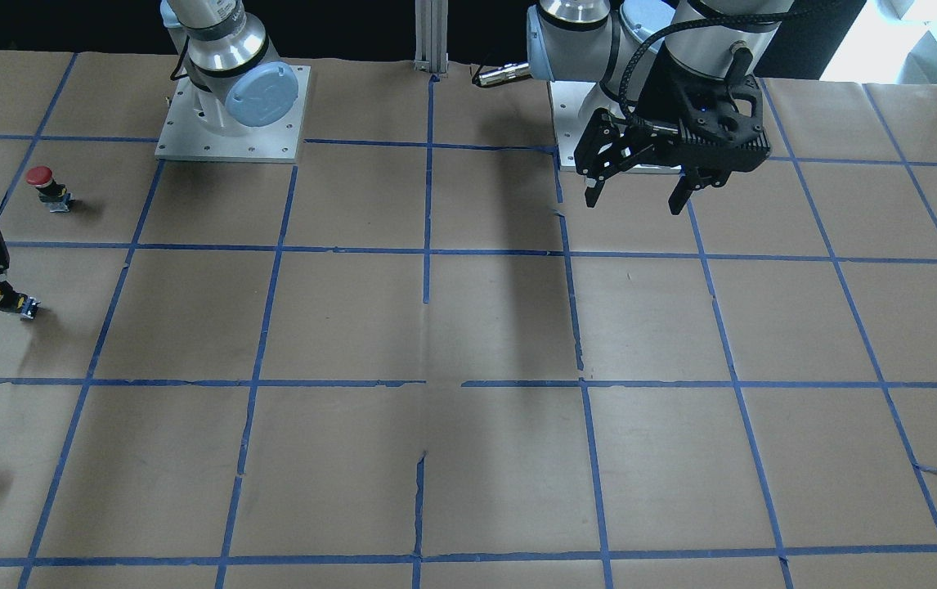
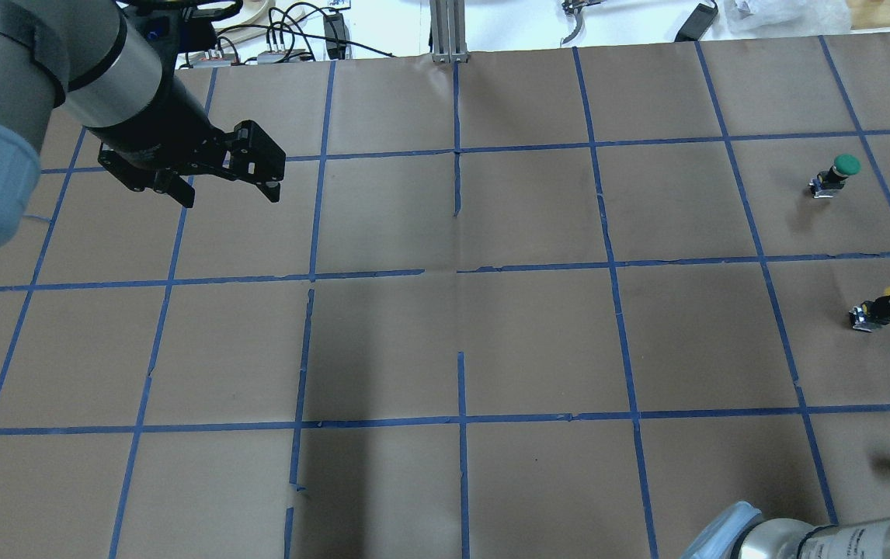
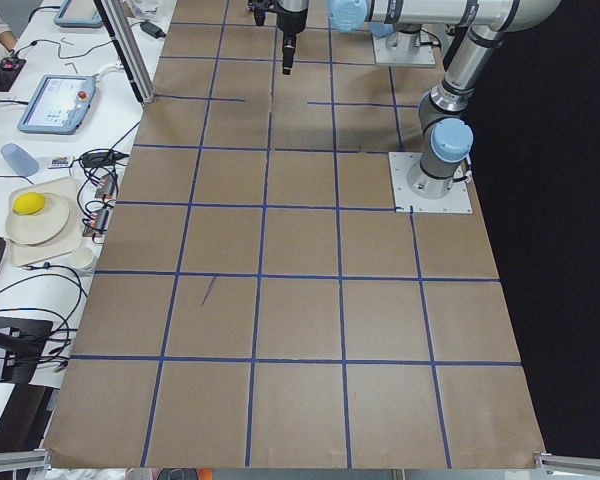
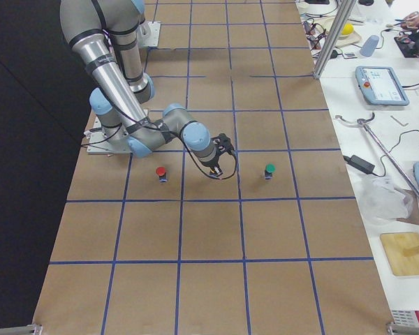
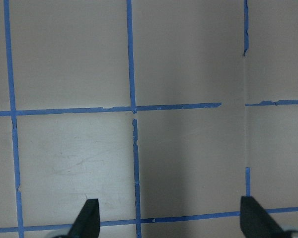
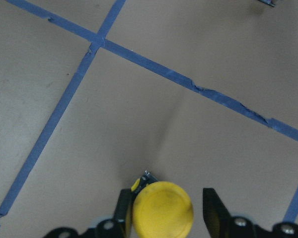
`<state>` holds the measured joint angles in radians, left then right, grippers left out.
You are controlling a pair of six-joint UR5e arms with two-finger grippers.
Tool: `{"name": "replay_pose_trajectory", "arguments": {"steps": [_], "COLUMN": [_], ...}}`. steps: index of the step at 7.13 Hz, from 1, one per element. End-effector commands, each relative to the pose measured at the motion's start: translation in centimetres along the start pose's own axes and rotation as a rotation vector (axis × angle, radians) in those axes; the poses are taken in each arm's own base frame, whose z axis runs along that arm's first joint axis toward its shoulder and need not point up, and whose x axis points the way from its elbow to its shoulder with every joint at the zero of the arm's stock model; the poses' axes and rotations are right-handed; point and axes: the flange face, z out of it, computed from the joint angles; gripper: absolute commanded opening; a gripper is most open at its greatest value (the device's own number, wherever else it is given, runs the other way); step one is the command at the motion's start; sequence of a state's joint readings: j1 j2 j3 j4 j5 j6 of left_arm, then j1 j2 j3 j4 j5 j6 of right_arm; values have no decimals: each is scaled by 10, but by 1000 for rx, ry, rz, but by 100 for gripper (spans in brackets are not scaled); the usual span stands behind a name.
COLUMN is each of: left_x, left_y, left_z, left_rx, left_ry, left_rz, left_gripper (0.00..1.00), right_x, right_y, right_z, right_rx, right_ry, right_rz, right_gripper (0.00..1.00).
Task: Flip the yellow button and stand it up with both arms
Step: 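Lower the switch upright onto the table with the right gripper, then open the right gripper and lift it off the standing switch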
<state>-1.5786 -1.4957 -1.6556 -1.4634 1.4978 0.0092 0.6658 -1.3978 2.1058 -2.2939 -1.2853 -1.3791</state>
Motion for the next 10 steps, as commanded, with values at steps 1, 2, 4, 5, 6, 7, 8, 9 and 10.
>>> {"name": "replay_pose_trajectory", "arguments": {"steps": [1, 2, 4, 5, 6, 7, 8, 9, 10], "left_x": [1, 1, 0, 0, 0, 0, 0, 0, 0], "left_y": [0, 0, 1, 1, 1, 1, 1, 1, 1], "left_z": [1, 1, 0, 0, 0, 0, 0, 0, 0], "left_rx": [-1, -1, 1, 1, 1, 1, 1, 1, 1], "left_ry": [1, 2, 2, 2, 2, 1, 2, 2, 2], "left_rz": [1, 1, 1, 0, 1, 1, 1, 1, 1], "left_gripper": [100, 100, 100, 100, 100, 100, 100, 100, 100], "right_x": [1, -3, -34, -65, -99, -136, -178, -221, -268], "right_y": [-2, -4, -29, -59, -92, -132, -175, -208, -232], "right_z": [-8, -19, -67, -86, -107, -127, -138, -146, -144], "right_rx": [-15, -17, -48, -64, -84, -112, -148, -192, -212], "right_ry": [12, 16, 24, -15, -46, -73, -60, 9, 20], "right_rz": [-1, 27, 172, 258, 312, 412, 438, 447, 514], "right_gripper": [100, 100, 100, 100, 100, 100, 100, 100, 100]}}
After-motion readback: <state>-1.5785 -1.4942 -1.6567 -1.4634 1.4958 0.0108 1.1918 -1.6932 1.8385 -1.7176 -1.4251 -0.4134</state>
